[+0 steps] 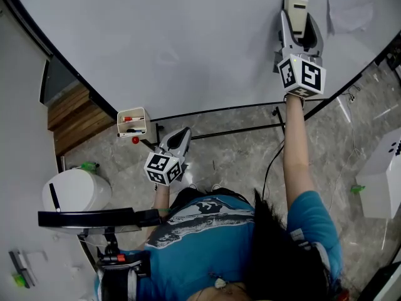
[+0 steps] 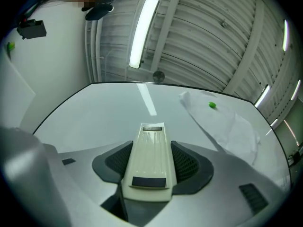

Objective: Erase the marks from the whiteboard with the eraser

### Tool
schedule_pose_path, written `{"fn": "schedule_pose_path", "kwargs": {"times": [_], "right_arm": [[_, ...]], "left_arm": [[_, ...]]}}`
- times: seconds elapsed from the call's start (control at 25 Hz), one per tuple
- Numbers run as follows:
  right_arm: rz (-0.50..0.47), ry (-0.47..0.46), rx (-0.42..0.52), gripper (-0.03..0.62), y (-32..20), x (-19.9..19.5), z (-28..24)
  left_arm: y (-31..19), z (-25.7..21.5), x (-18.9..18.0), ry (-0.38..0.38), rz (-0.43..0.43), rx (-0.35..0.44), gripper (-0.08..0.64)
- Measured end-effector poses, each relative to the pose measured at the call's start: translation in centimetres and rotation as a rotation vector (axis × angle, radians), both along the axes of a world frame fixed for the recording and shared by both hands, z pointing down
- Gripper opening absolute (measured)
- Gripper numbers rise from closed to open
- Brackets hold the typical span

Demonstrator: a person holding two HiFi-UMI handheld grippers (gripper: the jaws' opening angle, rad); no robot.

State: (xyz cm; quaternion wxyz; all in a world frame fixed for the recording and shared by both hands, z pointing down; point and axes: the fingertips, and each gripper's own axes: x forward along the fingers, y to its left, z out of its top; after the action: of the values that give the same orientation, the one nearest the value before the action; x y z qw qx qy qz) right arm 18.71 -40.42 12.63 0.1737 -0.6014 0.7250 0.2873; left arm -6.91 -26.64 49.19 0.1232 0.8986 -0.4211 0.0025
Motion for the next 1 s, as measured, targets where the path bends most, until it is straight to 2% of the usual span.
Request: {"fn": "schedule_pose_path", "kwargs": {"times": [0.12, 0.28, 0.36, 0.48, 0.64, 0.76, 0.88, 0.96, 1.0], "right_arm": [[-0.045, 0.081, 0.018, 0.262, 0.3, -4.5, 0.7], [-0.138, 0.211, 0.064, 0.262, 0.9, -12.9, 2.5], [-0.177, 0.304, 0.086, 0.262, 1.1, -17.1, 4.3], [-0.213, 0.447, 0.015, 0.262, 1.7, -22.8, 7.0], [-0.312, 0.497, -0.034, 0.262, 2.3, -28.7, 10.9], [-0.345, 0.525, -0.058, 0.262, 2.5, -30.9, 12.9], [-0.356, 0.534, -0.066, 0.262, 3.0, -31.1, 12.8], [-0.353, 0.51, -0.018, 0.262, 3.5, -29.9, 11.2], [-0.352, 0.469, 0.015, 0.262, 3.8, -28.7, 9.9]], "left_arm": [[-0.2, -0.1, -0.4, 0.001, -0.012, 0.001, 0.003], [-0.4, -0.2, -1.3, 0.004, -0.033, 0.008, 0.003], [-0.5, -0.1, -1.8, 0.005, -0.046, 0.008, 0.003], [-0.6, 0.2, -2.6, 0.005, -0.067, 0.005, 0.003], [-0.6, 0.7, -3.8, 0.006, -0.097, -0.001, 0.003], [-0.4, 1.0, -4.5, 0.008, -0.113, -0.004, 0.003], [-0.2, 1.1, -4.8, 0.007, -0.126, -0.005, 0.003], [-0.3, 1.2, -4.9, 0.01, -0.128, -0.006, 0.003], [-0.3, 1.2, -4.9, 0.01, -0.126, -0.008, 0.003]]}}
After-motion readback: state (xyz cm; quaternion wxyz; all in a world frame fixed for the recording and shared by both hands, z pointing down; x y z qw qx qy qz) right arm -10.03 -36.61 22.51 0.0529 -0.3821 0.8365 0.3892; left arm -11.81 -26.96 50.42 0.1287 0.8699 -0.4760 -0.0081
